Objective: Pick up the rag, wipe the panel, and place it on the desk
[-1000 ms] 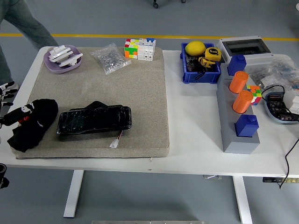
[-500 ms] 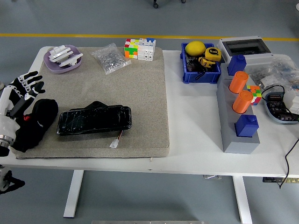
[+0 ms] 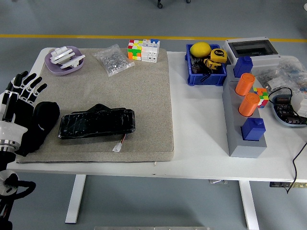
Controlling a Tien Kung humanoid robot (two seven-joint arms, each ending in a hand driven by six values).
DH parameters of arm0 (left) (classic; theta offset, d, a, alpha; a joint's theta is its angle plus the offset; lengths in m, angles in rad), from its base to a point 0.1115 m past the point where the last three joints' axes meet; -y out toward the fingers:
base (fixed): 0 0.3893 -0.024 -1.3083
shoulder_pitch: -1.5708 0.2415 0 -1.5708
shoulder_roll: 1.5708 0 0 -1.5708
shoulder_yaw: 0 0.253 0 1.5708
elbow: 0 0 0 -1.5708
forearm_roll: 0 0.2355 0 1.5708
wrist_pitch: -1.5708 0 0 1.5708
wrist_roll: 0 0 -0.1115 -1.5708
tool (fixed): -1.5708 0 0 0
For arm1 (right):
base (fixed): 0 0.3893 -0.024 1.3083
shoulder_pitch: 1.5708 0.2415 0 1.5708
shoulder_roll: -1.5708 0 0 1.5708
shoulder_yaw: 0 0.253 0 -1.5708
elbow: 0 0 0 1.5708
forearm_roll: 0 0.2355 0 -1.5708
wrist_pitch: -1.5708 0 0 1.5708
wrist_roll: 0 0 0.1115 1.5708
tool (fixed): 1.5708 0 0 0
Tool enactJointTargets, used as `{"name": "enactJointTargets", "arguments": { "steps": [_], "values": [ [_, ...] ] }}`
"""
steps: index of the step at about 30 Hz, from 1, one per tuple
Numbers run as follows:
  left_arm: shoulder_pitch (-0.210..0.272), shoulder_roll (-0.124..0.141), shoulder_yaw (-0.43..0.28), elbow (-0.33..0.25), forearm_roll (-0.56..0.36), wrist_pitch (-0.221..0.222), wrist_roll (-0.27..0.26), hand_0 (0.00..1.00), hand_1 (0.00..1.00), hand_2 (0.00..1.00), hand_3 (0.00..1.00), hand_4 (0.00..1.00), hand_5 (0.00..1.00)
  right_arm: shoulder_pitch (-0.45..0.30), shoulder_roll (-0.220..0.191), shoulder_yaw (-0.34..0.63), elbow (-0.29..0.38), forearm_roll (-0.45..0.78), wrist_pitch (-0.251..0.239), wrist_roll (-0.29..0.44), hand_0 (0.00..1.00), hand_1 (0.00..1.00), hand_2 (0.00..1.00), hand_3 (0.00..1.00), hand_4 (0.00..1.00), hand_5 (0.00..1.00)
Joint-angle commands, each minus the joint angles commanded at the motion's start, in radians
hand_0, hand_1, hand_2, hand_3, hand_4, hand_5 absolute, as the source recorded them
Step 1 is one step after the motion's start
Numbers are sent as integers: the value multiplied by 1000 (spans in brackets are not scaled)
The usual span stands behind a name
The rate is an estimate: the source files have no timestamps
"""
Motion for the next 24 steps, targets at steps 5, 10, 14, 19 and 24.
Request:
{"name": "enactJointTargets", "arguments": {
  "steps": [5, 10, 14, 19, 24],
  "values": [
    [-5, -5, -2, 5, 0, 8, -2, 580, 612, 598, 560, 783, 222, 3, 3, 19, 0, -17, 4, 3, 703, 612, 591, 569, 988, 434],
    [-17, -10, 1, -3, 38, 18, -1, 558, 596, 598, 562, 781, 168, 5, 7, 39, 0, -32, 7, 5, 705, 612, 590, 570, 987, 432],
    [-28, -18, -4, 8, 36, 20, -12, 558, 596, 598, 562, 781, 168, 5, 10, 62, 0, -48, 8, 8, 705, 612, 590, 570, 987, 432],
    [-27, -18, -11, 9, 48, 5, -38, 532, 588, 593, 555, 793, 189, 8, 9, 75, 0, -57, 8, 10, 704, 612, 591, 569, 985, 430],
    [-28, -17, -11, -19, 37, -17, -66, 496, 559, 587, 561, 840, 96, 10, 11, 83, 0, -64, 7, 10, 704, 612, 589, 569, 983, 428]
  ]
}}
